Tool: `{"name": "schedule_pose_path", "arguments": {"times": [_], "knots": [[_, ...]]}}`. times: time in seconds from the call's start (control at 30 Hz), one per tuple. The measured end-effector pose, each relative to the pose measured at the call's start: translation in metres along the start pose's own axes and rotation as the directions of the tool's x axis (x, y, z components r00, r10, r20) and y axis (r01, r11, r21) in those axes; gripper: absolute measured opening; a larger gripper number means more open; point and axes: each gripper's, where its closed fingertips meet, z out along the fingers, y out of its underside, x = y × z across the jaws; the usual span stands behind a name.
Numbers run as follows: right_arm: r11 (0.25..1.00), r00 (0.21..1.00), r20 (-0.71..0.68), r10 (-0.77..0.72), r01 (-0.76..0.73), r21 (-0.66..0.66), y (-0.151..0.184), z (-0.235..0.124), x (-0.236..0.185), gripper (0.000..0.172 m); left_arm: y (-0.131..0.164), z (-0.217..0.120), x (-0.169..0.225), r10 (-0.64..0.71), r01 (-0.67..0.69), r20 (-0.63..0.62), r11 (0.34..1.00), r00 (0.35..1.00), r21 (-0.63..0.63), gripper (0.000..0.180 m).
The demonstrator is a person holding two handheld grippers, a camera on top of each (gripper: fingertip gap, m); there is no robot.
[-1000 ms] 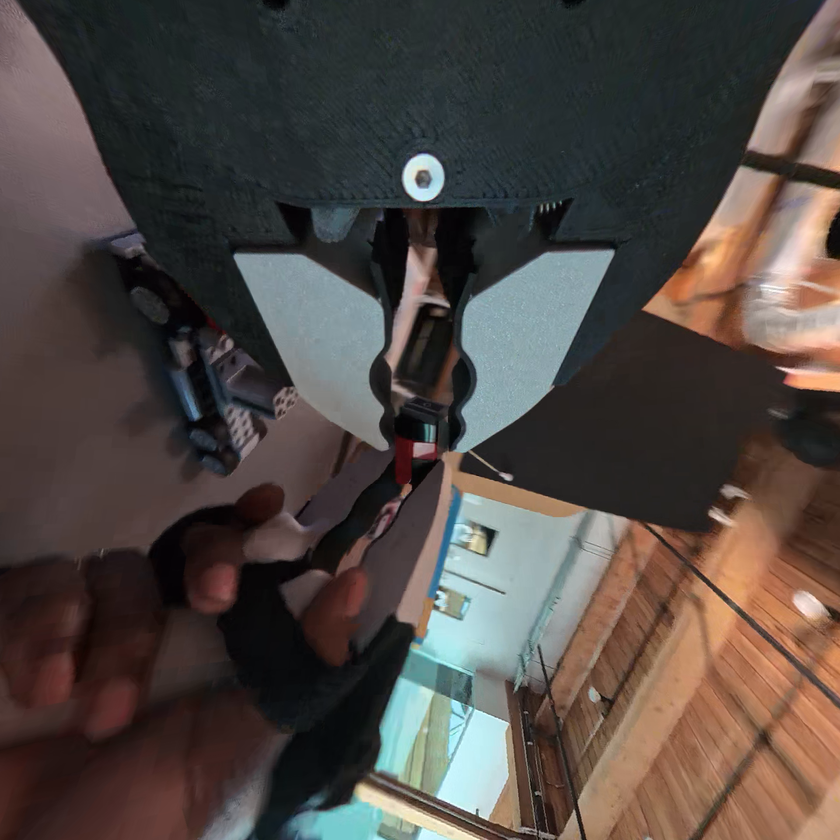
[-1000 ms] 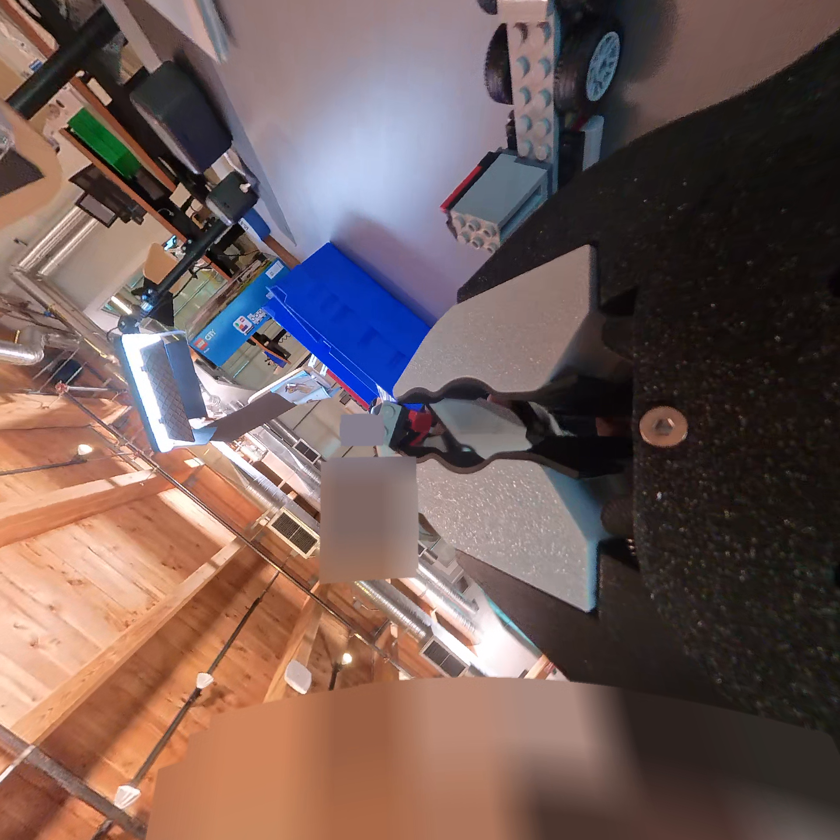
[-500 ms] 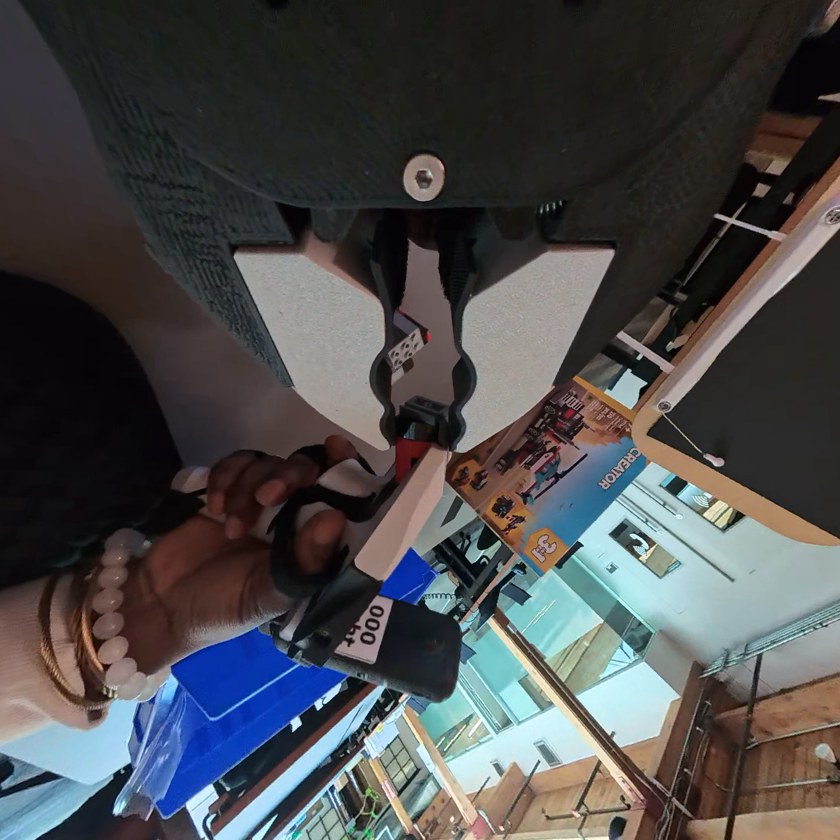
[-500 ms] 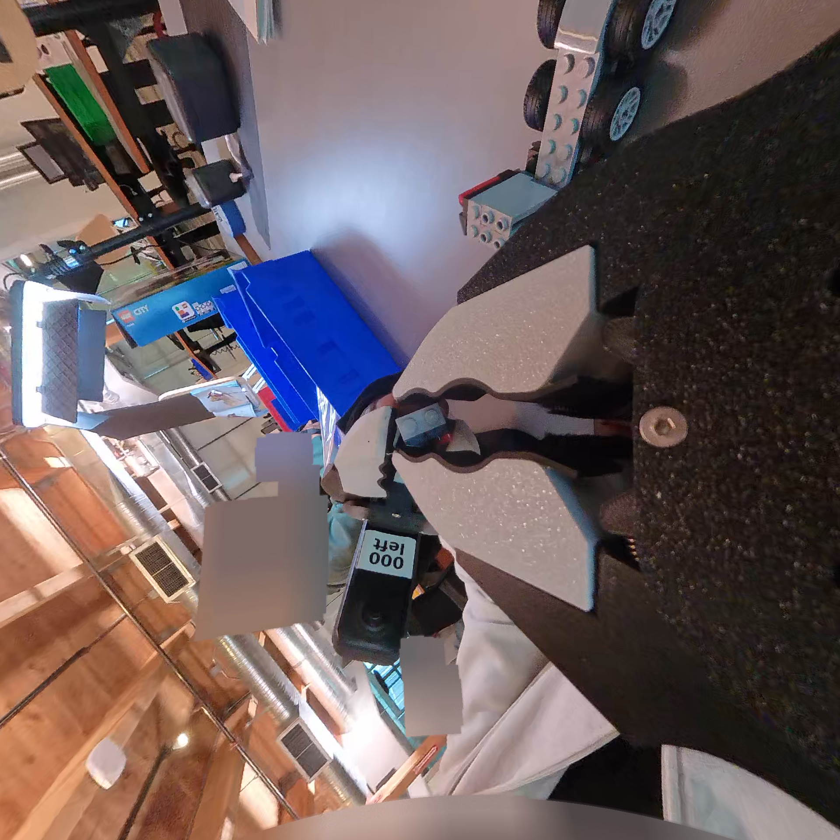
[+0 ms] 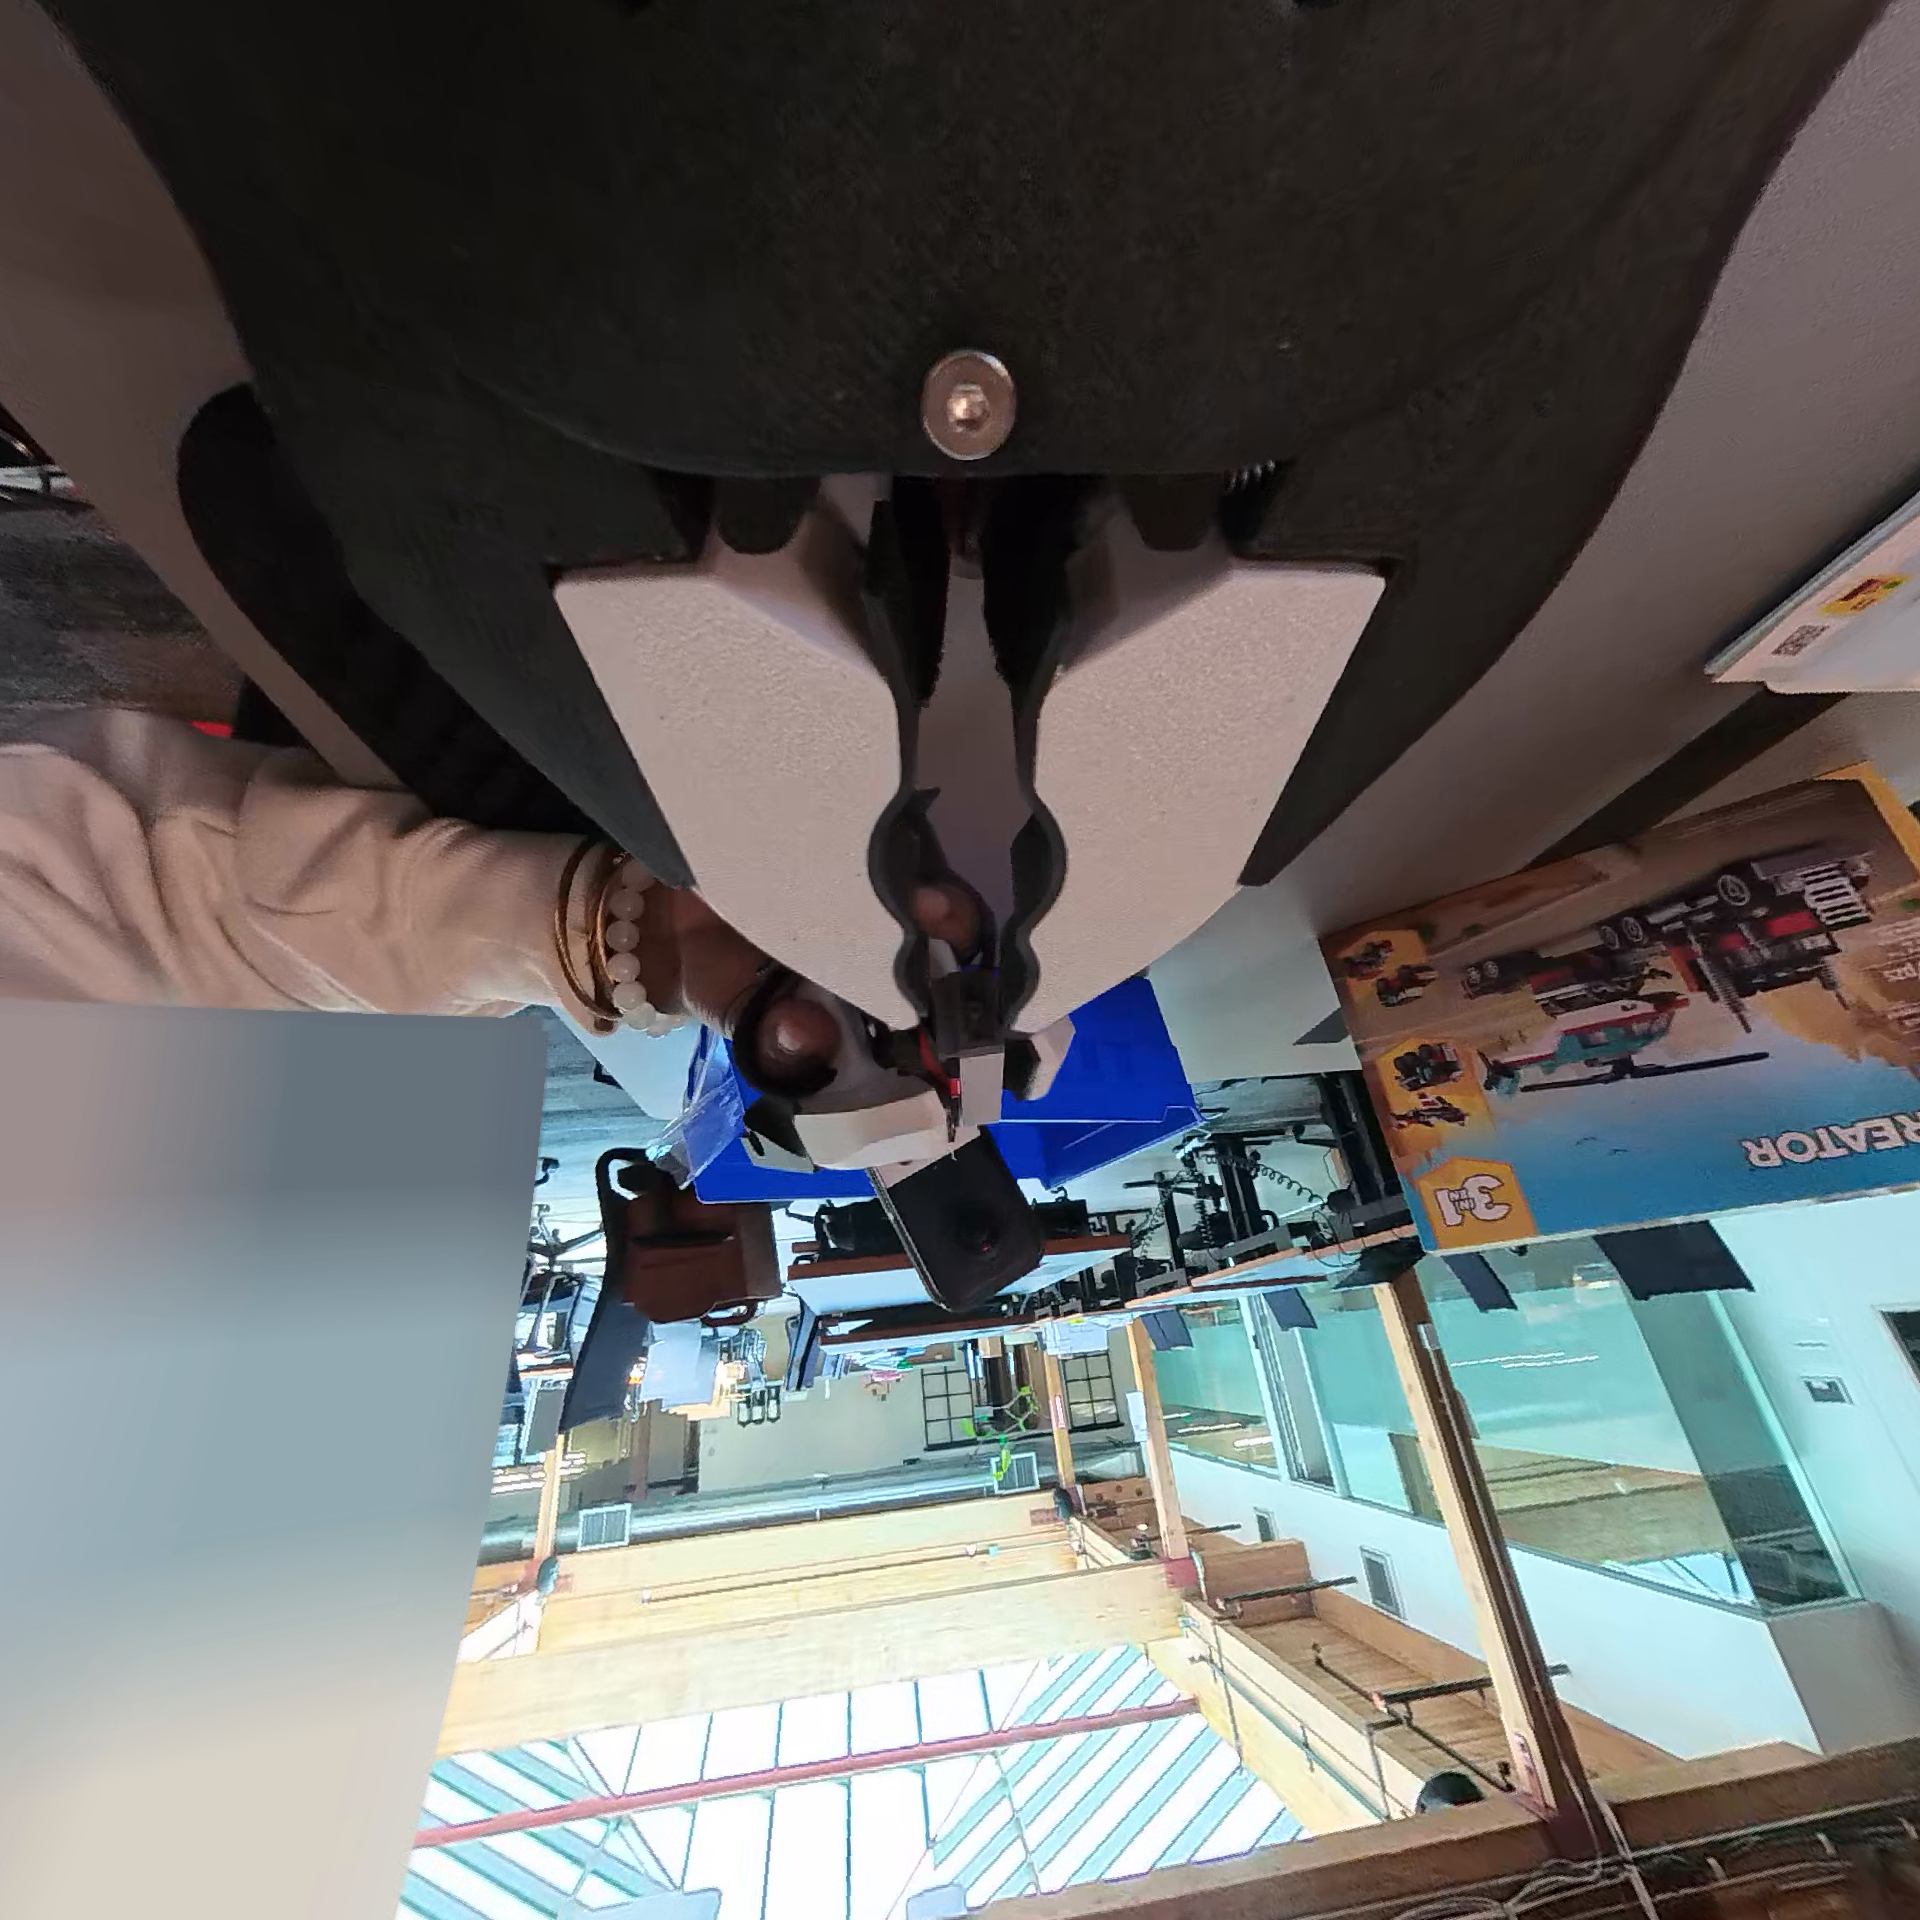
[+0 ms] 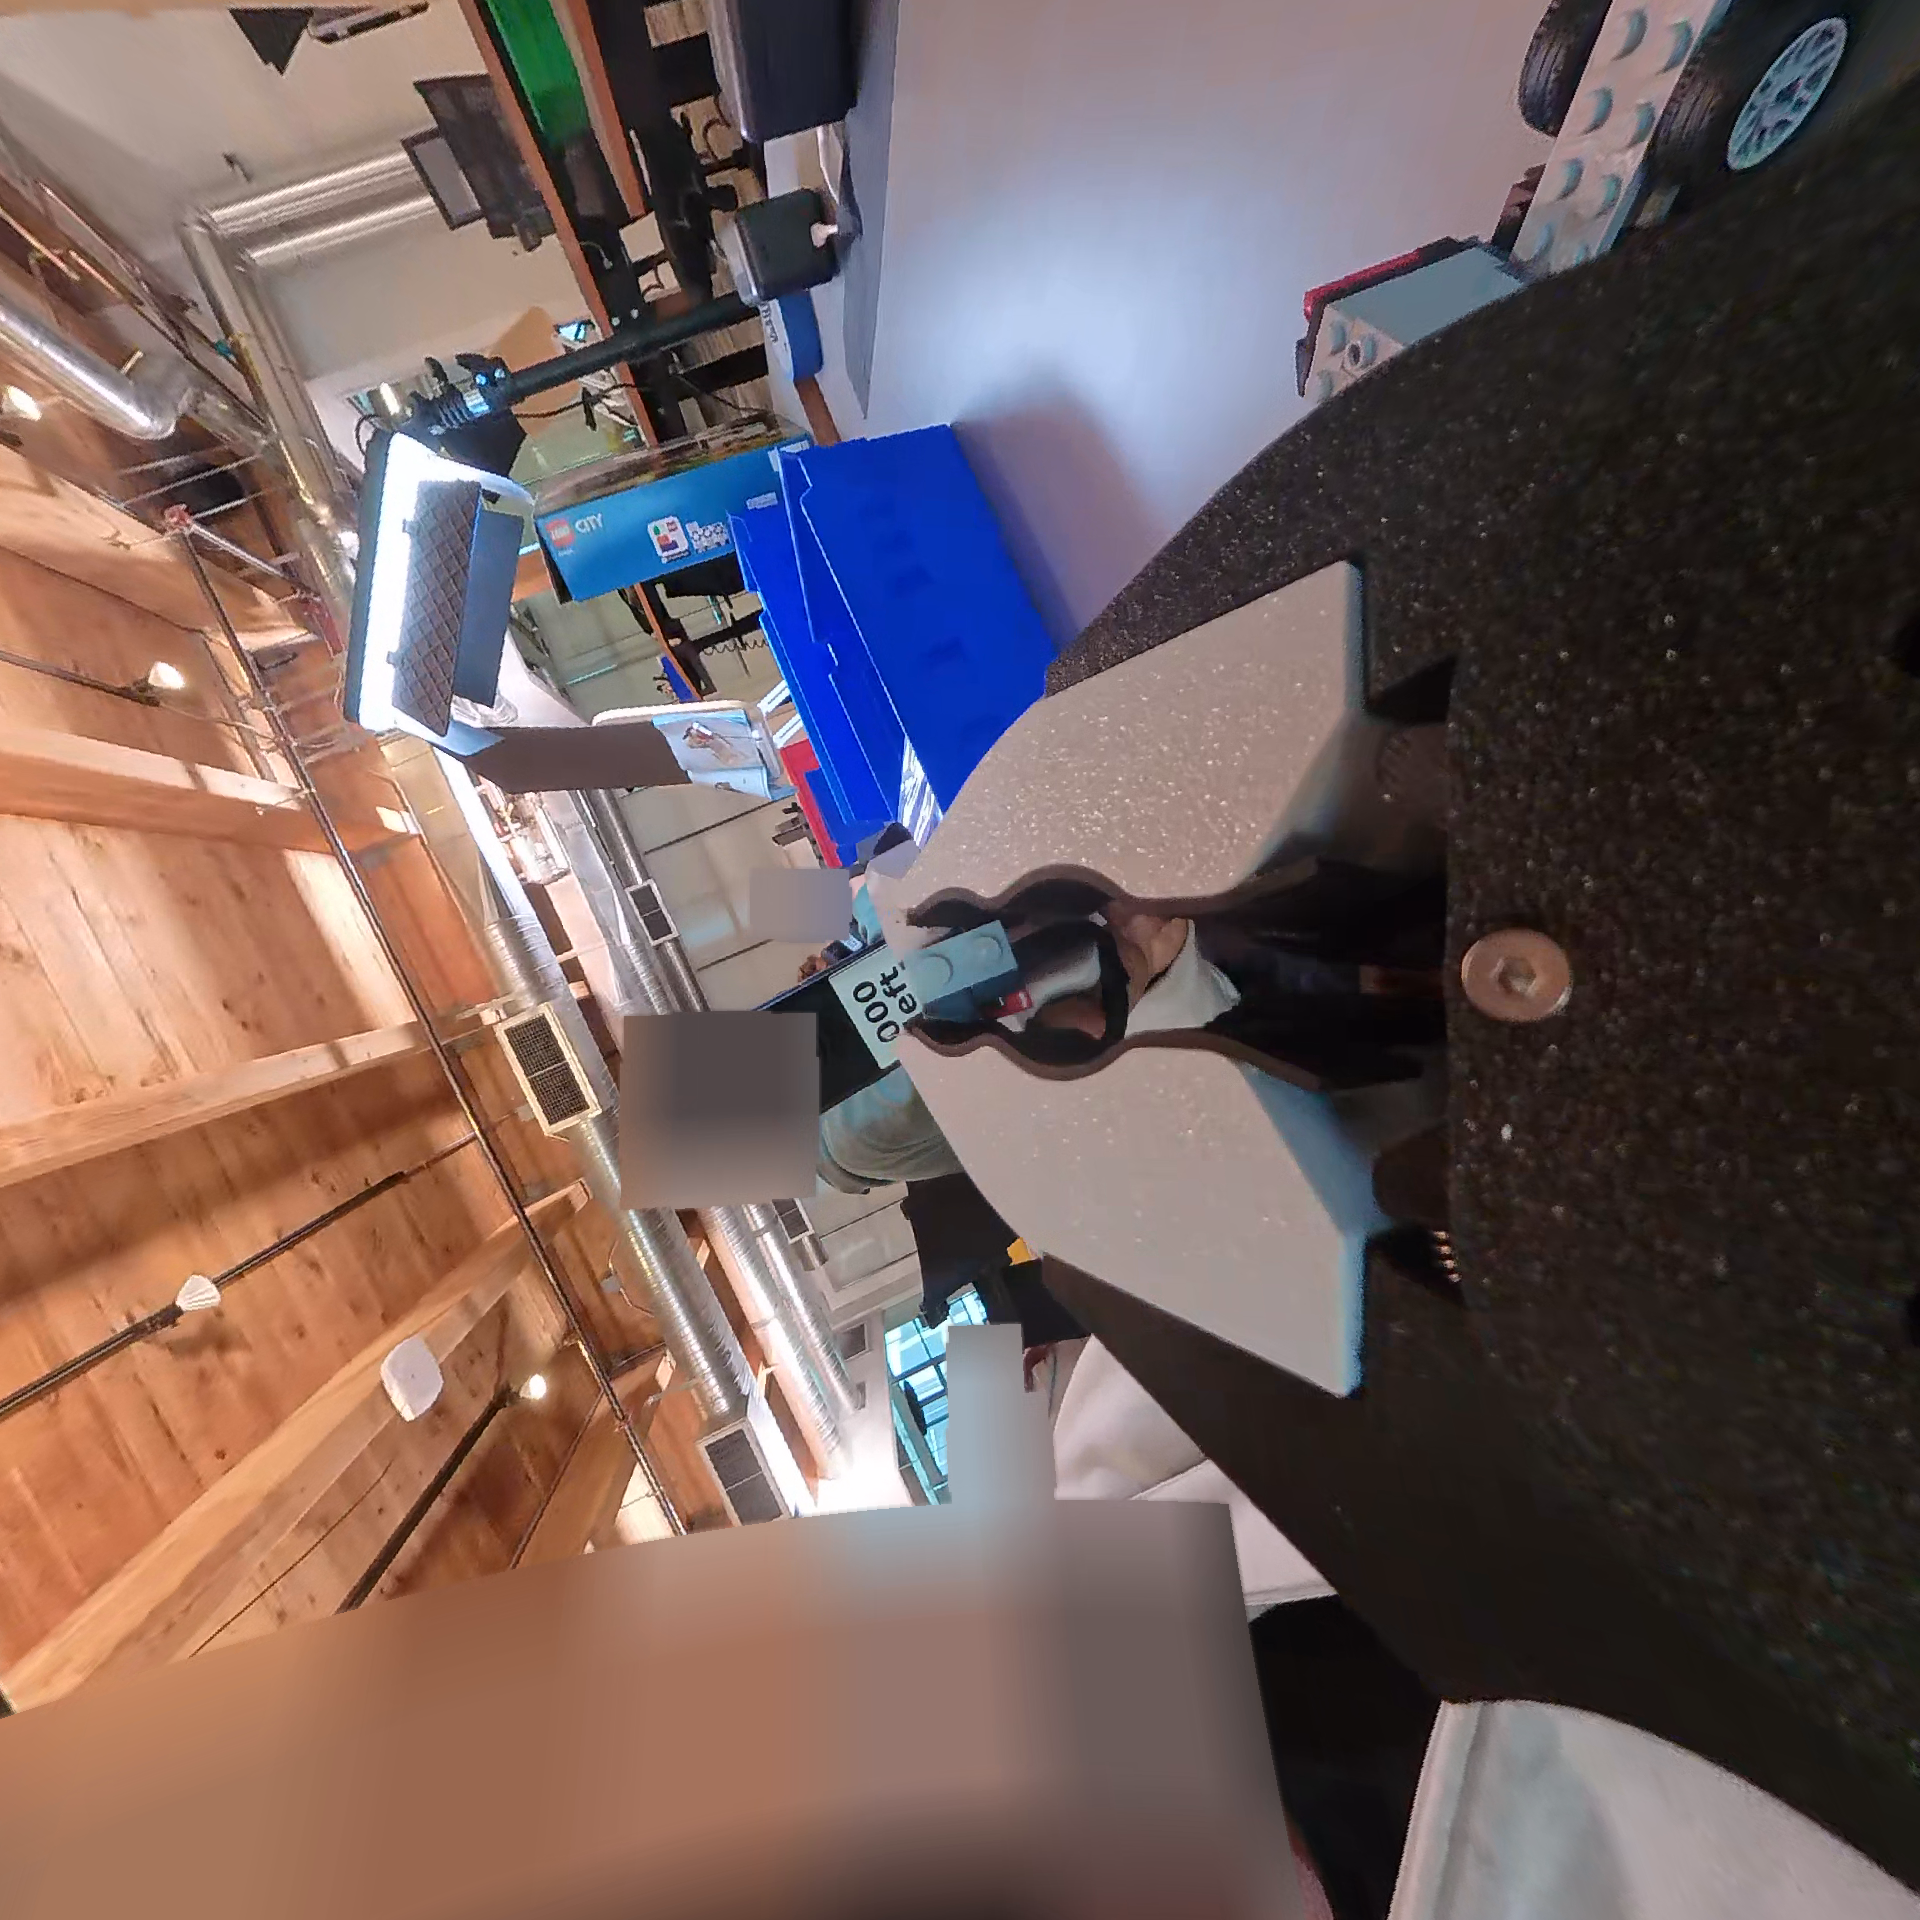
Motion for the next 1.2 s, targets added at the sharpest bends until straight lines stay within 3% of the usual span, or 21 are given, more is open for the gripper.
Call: {"name": "schedule_pose_path", "arguments": {"times": [0.13, 0.3, 0.5, 0.67, 0.73, 1.2], "knots": [[1.000, 0.999, -0.019, -0.027, 0.027, -0.017, 0.001, 0.000, 0.001, 0.016, 0.001, -0.001, -0.001, -0.018, 0.018, -0.003, 1.000, 1.000, -0.002, 0.012], [0.984, 0.980, -0.090, -0.177, 0.177, -0.005, -0.006, -0.001, 0.002, 0.016, -0.002, 0.002, -0.005, -0.152, 0.152, 0.019, 0.988, 0.988, 0.014, 0.011], [0.836, 0.819, -0.169, -0.548, 0.542, -0.087, -0.011, -0.001, -0.009, 0.016, -0.016, -0.006, -0.015, -0.347, 0.345, -0.008, 0.930, 0.938, 0.126, 0.000], [0.917, 0.911, -0.102, -0.399, 0.398, -0.028, -0.011, -0.001, -0.011, 0.016, -0.021, -0.014, -0.002, -0.225, 0.239, -0.132, 0.965, 0.965, 0.104, 0.000], [0.945, 0.944, -0.045, -0.327, 0.326, -0.021, -0.006, 0.002, -0.014, 0.015, -0.019, -0.012, 0.003, -0.235, 0.253, -0.162, 0.962, 0.958, 0.100, 0.020], [0.957, 0.958, 0.010, -0.286, 0.286, -0.041, 0.001, 0.005, -0.019, 0.015, -0.012, -0.007, 0.009, -0.141, 0.150, -0.134, 0.987, 0.981, 0.058, 0.019]]}}
